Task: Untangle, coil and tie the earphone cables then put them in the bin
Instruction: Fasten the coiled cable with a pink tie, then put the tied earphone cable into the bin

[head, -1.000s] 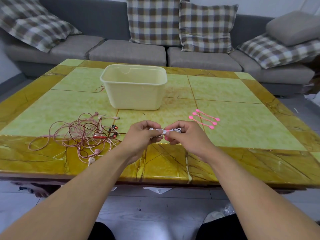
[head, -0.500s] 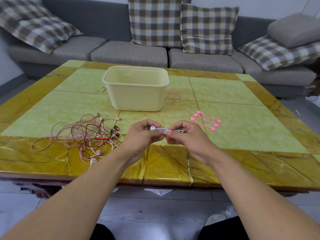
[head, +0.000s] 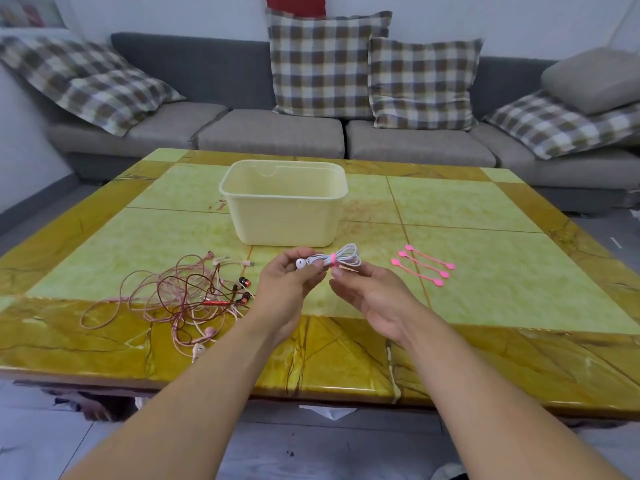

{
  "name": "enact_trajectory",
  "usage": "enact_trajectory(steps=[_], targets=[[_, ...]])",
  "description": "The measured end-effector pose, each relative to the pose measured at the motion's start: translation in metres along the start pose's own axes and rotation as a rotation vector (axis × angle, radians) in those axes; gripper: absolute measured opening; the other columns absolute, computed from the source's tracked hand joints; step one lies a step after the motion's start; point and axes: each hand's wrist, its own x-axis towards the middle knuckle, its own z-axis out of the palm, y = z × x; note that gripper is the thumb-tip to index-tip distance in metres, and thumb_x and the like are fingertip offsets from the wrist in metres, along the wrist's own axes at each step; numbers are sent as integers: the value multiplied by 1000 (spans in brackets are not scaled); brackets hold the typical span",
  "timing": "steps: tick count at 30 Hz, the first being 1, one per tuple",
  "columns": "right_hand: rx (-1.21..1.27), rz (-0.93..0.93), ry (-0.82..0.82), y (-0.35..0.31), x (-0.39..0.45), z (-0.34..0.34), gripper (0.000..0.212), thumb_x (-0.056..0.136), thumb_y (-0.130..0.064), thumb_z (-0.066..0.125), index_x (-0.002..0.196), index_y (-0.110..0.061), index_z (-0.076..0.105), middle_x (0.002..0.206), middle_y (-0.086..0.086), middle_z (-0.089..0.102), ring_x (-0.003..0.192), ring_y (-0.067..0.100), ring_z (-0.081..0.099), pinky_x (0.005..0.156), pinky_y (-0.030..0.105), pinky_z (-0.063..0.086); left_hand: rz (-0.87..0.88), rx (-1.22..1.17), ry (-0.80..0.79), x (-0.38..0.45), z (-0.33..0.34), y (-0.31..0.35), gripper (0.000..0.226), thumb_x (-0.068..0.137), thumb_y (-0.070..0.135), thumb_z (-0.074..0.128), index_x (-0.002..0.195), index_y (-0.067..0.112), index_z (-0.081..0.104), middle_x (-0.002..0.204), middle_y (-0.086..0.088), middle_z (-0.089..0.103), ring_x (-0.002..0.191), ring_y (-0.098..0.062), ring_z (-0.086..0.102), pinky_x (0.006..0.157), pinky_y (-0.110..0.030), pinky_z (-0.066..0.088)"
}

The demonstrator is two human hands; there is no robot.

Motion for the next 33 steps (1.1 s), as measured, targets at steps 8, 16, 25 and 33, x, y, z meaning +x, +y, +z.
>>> enact_trajectory(steps=[8,16,25,33], targets=[[-17,-94,94,-2,19,15,15,90,-20,75,103,-12,73,91,3,73,83,17,61,76,30,52,72,241,257,11,-1,-6,15,89,25,77,100,18,69,101,5,75,97,-12,67,91,-33,50],[-1,-87,202,-8,22,12,14,92,-22,72,101,-11,72,94,10,74,75,18,64,76,30,50,-76,171,430,57,0,34,49,90,59,64,108,13,64,101,-1,70,92,-18,67,79,-37,55],[147,-54,133,-15,20,9,12,93,-7,69,104,-3,68,81,15,67,75,24,70,73,36,62,-230,142,393,96,-2,56,53,98,49,57,118,0,59,101,-12,64,85,-24,63,73,-38,60],[69,-37,129,-15,12,15,19,87,-4,76,106,-8,74,81,5,74,73,19,67,63,27,57,-249,230,333,104,-3,74,49,93,49,68,113,4,62,104,-8,66,90,-22,67,65,-39,62]])
